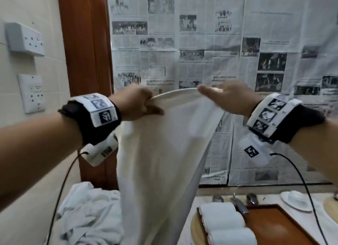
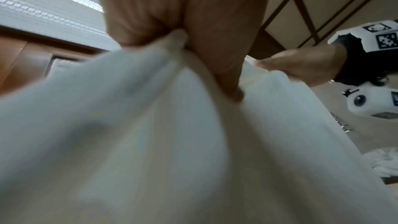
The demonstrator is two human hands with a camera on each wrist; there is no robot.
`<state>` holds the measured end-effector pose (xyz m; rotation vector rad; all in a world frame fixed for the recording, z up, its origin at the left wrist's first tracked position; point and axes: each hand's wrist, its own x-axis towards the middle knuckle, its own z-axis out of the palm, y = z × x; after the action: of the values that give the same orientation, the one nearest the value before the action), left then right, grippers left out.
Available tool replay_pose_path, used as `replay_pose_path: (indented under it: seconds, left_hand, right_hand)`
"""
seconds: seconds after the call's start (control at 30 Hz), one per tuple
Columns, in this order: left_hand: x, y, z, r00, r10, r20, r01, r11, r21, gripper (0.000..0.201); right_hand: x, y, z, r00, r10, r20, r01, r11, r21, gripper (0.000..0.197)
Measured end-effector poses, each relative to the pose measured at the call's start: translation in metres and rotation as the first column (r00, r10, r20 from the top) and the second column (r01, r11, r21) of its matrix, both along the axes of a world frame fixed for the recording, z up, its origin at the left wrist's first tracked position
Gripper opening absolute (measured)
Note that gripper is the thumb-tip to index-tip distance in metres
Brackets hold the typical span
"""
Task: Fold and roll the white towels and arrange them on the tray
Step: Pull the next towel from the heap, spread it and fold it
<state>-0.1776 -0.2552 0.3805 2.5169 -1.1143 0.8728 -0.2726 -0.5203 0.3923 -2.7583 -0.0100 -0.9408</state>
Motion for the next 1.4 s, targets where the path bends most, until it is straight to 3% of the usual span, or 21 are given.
replay_pose_path:
  seconds: [0.1, 0.17, 0.2, 0.27, 0.33, 0.37, 0.43, 0.5, 0.57, 0.67, 0.7, 0.73, 0.8, 0.87, 0.93, 1.03, 1.1, 1.17, 1.23, 1.3, 1.4]
  left_hand:
    - [-0.002, 0.028, -0.013, 0.98, 0.174, -0.094, -0.153, 0.968, 0.198, 0.027]
    - [-0.01, 0.044, -0.029, 0.951, 0.18, -0.25, -0.095, 0.943, 0.318, 0.025]
    - [-0.02, 0.05, -0.038, 0.902, 0.143, -0.408, 0.006, 0.94, 0.341, 0.024]
    - [-0.043, 0.059, -0.053, 0.705, 0.121, -0.699, 0.218, 0.901, 0.376, 0.025]
    - [-0.061, 0.064, -0.061, 0.528, 0.186, -0.828, 0.388, 0.815, 0.431, 0.032]
    - [-0.063, 0.065, -0.063, 0.464, 0.224, -0.857, 0.445, 0.778, 0.444, 0.032]
    - [-0.06, 0.064, -0.069, 0.374, 0.311, -0.874, 0.464, 0.753, 0.467, 0.028]
    - [-0.052, 0.062, -0.086, 0.34, 0.414, -0.844, 0.409, 0.743, 0.529, 0.033]
    - [-0.037, 0.055, -0.116, 0.326, 0.488, -0.81, 0.366, 0.725, 0.584, 0.04]
    - [-0.006, 0.035, -0.166, 0.451, 0.633, -0.63, 0.208, 0.612, 0.763, 0.036]
    - [0.011, 0.028, -0.177, 0.531, 0.662, -0.529, 0.109, 0.565, 0.818, 0.039]
    - [0.026, 0.021, -0.182, 0.604, 0.656, -0.453, 0.026, 0.552, 0.833, 0.041]
    - [0.051, 0.007, -0.171, 0.714, 0.611, -0.343, -0.183, 0.635, 0.75, 0.037]
    - [0.07, 0.003, -0.139, 0.772, 0.571, -0.279, -0.403, 0.779, 0.48, 0.031]
    - [0.08, 0.009, -0.101, 0.831, 0.514, -0.21, -0.488, 0.857, 0.165, 0.027]
    - [0.077, 0.022, -0.064, 0.895, 0.445, -0.033, -0.446, 0.895, -0.026, 0.023]
    - [0.068, 0.031, -0.062, 0.923, 0.383, 0.043, -0.38, 0.922, -0.075, 0.019]
    - [0.058, 0.04, -0.083, 0.934, 0.357, 0.024, -0.354, 0.932, -0.071, 0.018]
    - [0.048, 0.045, -0.126, 0.935, 0.334, -0.118, -0.335, 0.942, 0.014, 0.019]
    - [0.036, 0.047, -0.187, 0.886, 0.33, -0.326, -0.263, 0.936, 0.234, 0.026]
    - [0.015, 0.046, -0.293, 0.659, 0.406, -0.632, 0.029, 0.827, 0.562, 0.045]
  right_hand:
    - [-0.015, -0.001, -0.018, 0.985, 0.03, -0.168, -0.031, 1.0, -0.001, 0.054]
    - [-0.029, -0.002, -0.033, 0.899, 0.186, -0.396, -0.171, 0.982, 0.075, 0.022]
    - [-0.035, -0.002, -0.039, 0.794, 0.288, -0.536, -0.239, 0.958, 0.161, 0.012]
    - [-0.045, -0.004, -0.052, 0.481, 0.477, -0.736, -0.336, 0.875, 0.347, 0.003]
    - [-0.046, -0.009, -0.06, 0.212, 0.599, -0.772, -0.385, 0.777, 0.498, 0.011]
    - [-0.043, -0.012, -0.063, 0.127, 0.644, -0.755, -0.37, 0.737, 0.566, 0.014]
    - [-0.031, -0.017, -0.074, 0.067, 0.701, -0.71, -0.292, 0.694, 0.658, 0.034]
    - [-0.012, -0.018, -0.097, 0.05, 0.675, -0.736, -0.247, 0.723, 0.646, 0.044]
    - [0.01, -0.011, -0.134, 0.044, 0.535, -0.844, -0.272, 0.819, 0.505, 0.028]
    - [0.046, -0.004, -0.199, 0.098, 0.19, -0.977, -0.195, 0.966, 0.169, 0.011]
    - [0.061, -0.005, -0.214, 0.176, 0.052, -0.983, -0.168, 0.986, 0.022, 0.014]
    - [0.075, -0.005, -0.222, 0.308, -0.075, -0.949, -0.152, 0.98, -0.126, 0.018]
    - [0.099, -0.009, -0.211, 0.646, -0.222, -0.73, -0.064, 0.937, -0.343, 0.023]
    - [0.113, -0.014, -0.175, 0.887, -0.187, -0.422, 0.076, 0.961, -0.267, 0.016]
    - [0.116, -0.017, -0.133, 0.981, -0.135, -0.136, 0.119, 0.985, -0.123, 0.01]
    - [0.104, -0.018, -0.087, 0.987, -0.116, 0.109, 0.116, 0.993, 0.002, 0.02]
    - [0.092, -0.02, -0.083, 0.981, -0.096, 0.168, 0.098, 0.995, 0.001, 0.023]
    - [0.077, -0.021, -0.1, 0.992, -0.059, 0.108, 0.059, 0.998, 0.003, 0.019]
    - [0.061, -0.019, -0.14, 0.99, -0.059, -0.131, 0.052, 0.997, -0.054, 0.011]
    - [0.046, -0.015, -0.197, 0.853, -0.115, -0.509, 0.004, 0.977, -0.214, 0.018]
    - [0.026, 0.001, -0.295, 0.468, -0.133, -0.874, -0.232, 0.936, -0.266, 0.044]
